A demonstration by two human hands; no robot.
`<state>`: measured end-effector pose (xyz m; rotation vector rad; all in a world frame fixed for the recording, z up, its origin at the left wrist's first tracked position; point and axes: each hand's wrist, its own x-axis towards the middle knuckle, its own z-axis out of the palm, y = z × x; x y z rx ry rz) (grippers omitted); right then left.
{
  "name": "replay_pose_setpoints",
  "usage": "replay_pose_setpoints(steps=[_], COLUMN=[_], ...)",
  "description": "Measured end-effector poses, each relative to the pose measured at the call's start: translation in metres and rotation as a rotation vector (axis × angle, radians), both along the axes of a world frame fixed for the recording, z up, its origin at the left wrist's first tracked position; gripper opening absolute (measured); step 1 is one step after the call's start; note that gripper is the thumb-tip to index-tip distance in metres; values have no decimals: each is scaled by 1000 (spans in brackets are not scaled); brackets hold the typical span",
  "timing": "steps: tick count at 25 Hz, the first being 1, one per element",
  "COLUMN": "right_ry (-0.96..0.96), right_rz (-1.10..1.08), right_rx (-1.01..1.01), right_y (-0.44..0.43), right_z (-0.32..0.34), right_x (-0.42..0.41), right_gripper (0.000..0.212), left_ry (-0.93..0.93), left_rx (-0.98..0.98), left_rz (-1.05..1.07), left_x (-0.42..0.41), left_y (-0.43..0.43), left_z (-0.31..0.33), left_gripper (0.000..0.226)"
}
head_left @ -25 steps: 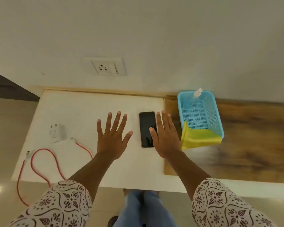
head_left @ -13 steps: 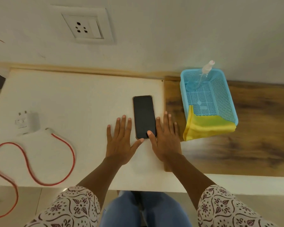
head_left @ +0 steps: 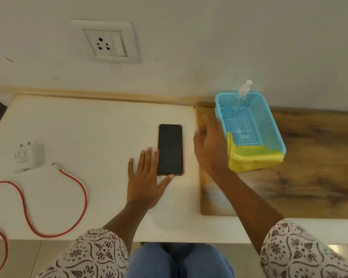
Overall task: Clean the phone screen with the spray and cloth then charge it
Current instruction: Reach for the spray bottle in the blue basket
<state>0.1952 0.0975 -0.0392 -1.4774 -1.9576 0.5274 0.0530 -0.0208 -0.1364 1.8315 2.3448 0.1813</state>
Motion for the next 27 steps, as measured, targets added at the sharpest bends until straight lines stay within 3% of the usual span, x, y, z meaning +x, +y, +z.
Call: replay_pose_setpoints(steps=[2, 5, 15, 20, 23, 25, 27], right_ry=[137, 92, 47, 254, 331, 223, -106], right_rz=[-211, -357, -318, -98, 79, 225, 455], right_rx=[177, 200, 171, 437, 378, 238, 133], right_y=[40, 91, 120, 113, 93, 75, 61], right_z=[28, 41, 27, 88, 99, 89, 69], right_x=[5, 24, 39, 21, -7, -22, -29], right_gripper=[44, 50, 32, 41, 43, 37, 27], left_ry=[-9, -16, -33, -41, -42, -45, -38], left_rx=[9, 23, 61, 65, 65, 69, 69], left_rz=[-6, -6, 20, 18, 16, 15, 18], left_x=[-1, -1, 0, 1, 0, 0, 0], left_y=[0, 1, 1, 1, 0, 0, 0], left_z=[0, -1, -4, -2, -2, -3, -4], left_gripper=[83, 83, 83, 83, 83, 82, 82])
